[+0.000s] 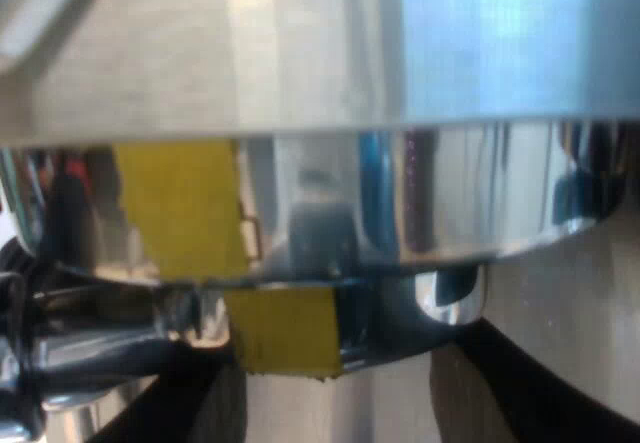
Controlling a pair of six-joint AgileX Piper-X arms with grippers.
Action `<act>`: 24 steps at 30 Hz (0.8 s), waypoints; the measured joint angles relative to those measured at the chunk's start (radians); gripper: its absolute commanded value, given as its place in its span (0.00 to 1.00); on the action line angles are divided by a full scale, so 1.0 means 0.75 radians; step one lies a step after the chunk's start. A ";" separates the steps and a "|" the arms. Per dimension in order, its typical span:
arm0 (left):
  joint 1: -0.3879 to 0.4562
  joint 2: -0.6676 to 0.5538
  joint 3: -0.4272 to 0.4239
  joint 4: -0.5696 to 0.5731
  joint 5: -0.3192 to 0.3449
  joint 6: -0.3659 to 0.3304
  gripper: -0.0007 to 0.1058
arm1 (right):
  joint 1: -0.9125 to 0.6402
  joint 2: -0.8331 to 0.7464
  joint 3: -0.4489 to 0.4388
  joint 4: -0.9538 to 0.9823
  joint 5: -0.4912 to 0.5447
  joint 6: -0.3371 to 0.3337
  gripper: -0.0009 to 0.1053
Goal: Put the handle in the coffee machine
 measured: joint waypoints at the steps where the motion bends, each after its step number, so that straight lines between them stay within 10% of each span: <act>1: 0.000 0.000 0.000 0.019 -0.004 0.008 0.01 | 0.000 0.000 0.000 -0.002 0.000 0.000 0.43; 24: -0.075 0.000 0.000 0.436 -0.020 0.178 0.01 | 0.000 0.000 0.000 -0.005 0.006 -0.003 0.43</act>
